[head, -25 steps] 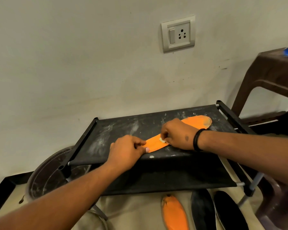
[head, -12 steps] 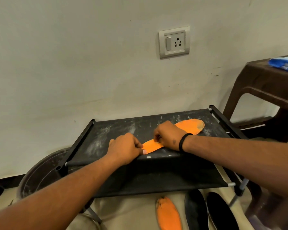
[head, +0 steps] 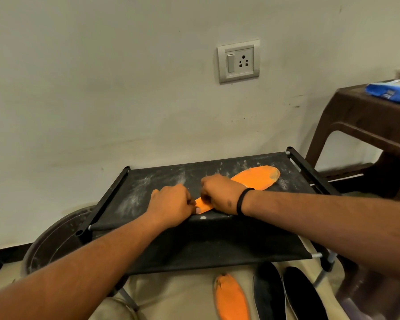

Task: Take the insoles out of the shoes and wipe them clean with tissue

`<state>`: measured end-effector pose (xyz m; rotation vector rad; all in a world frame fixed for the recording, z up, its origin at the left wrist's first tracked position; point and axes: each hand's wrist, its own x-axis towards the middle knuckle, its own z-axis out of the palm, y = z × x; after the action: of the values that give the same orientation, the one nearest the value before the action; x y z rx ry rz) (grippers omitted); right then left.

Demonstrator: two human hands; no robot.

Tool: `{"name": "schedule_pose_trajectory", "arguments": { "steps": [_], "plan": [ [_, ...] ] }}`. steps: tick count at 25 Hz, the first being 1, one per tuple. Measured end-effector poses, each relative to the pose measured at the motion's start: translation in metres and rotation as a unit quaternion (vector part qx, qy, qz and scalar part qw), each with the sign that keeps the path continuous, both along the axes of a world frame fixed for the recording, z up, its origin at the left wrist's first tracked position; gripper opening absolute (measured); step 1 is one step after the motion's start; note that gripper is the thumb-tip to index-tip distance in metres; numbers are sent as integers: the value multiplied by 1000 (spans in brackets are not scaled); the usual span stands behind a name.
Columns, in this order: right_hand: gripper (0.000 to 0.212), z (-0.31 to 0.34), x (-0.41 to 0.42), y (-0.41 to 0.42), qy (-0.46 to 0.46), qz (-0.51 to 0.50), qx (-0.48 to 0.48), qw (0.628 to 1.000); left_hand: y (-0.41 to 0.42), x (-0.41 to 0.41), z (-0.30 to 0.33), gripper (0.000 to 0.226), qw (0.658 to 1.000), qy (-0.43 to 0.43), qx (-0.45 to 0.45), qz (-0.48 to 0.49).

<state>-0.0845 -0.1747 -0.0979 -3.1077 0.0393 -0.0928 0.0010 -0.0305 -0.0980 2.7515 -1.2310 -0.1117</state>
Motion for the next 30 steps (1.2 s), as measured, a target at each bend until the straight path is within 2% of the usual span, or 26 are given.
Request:
{"name": "schedule_pose_trajectory", "arguments": {
  "steps": [3,5,7,10,12,14,16,18,21,23,25,27,30],
  "plan": [
    [15,7,-5,-33,31,-53,-85,994,2,1,-1,22,999,43,-7,-6],
    [22,9,-13,-64,42,-127,-97,986,2,0,-2,23,1000,25,-3,-11],
    [30,10,-24,-99,38,-198,-85,976,1,-2,-3,25,1000,0,2,-19],
    [21,20,-29,-130,-23,-260,0,965,-4,-7,2,27,999,-36,21,-24],
    [24,20,-22,-106,-84,-200,65,974,-9,-11,7,28,995,-75,50,-34],
    [23,13,-22,-59,-50,-96,122,987,-11,-17,9,39,994,-91,59,-28],
    [23,5,-29,-46,0,-38,107,994,-12,-19,8,48,994,-92,63,-17],
    [22,6,-39,-82,20,-107,55,993,-9,-19,6,50,993,-90,69,-16],
    [19,17,-56,-131,31,-226,43,973,-13,-24,11,50,993,-90,80,-13],
    [18,24,-50,-124,-25,-201,61,977,-28,-29,15,51,988,-125,90,-7],
    [17,27,-41,-97,-60,-132,116,983,-47,-32,20,53,986,-139,91,6],
    [17,20,-39,-85,-21,-85,119,989,-60,-27,23,55,990,-102,93,18],
    [18,9,-46,-117,27,-141,67,987,-68,-13,24,57,991,-24,126,26]
  ]
}}
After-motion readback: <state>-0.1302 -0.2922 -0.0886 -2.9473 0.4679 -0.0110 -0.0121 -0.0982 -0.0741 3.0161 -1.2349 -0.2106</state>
